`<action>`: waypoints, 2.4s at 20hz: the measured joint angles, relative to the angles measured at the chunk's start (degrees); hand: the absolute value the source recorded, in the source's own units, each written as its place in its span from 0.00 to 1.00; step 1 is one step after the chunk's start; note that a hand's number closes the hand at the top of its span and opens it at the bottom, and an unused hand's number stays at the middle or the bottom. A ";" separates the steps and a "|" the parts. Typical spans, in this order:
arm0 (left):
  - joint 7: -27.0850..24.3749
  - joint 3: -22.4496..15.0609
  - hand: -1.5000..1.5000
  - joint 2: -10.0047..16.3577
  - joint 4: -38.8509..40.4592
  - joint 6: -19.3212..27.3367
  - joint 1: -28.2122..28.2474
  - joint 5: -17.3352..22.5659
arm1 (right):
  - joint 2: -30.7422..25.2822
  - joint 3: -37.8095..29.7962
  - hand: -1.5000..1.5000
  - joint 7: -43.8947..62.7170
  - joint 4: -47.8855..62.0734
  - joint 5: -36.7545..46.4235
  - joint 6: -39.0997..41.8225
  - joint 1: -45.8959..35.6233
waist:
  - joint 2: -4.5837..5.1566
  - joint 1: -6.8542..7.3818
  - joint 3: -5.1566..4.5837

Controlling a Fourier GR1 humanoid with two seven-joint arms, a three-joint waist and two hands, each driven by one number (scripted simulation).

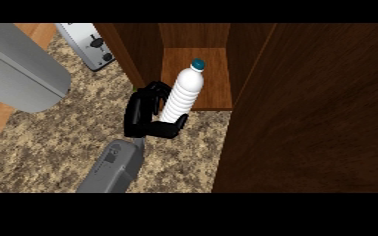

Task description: Pick up the bottled water, place it into the cabinet and close the cabinet

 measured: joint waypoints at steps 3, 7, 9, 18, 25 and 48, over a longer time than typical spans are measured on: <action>3.50 -2.57 1.00 -0.22 -1.56 4.83 -4.24 0.95 | -0.69 -0.79 0.00 -0.61 -0.19 -0.26 0.10 0.51 | 0.03 -0.30 0.01; 5.67 -5.49 1.00 -0.35 0.57 10.49 -9.59 2.33 | -1.39 -0.24 0.00 -1.29 -0.57 -0.44 0.03 1.52 | 0.09 -0.58 0.00; 6.66 -6.07 1.00 -0.38 1.96 12.38 -11.72 2.68 | -1.83 -0.50 0.00 -1.37 -0.77 -0.64 0.23 1.73 | 0.12 -0.59 0.01; 7.81 -5.77 1.00 -0.42 14.11 16.94 -22.73 9.72 | -2.63 -0.49 0.00 -2.70 -1.05 -1.91 0.02 2.95 | 0.35 -1.28 0.00; 3.50 -3.54 1.00 -0.42 26.31 18.95 -28.73 12.40 | -4.18 -1.15 0.00 -4.72 -1.37 -2.95 0.70 4.41 | 0.60 -2.03 0.00; -6.27 0.45 0.00 0.24 51.12 23.70 -41.87 11.29 | -6.20 -4.35 0.00 -10.80 -1.09 -6.35 4.05 7.62 | 1.57 -3.98 -0.03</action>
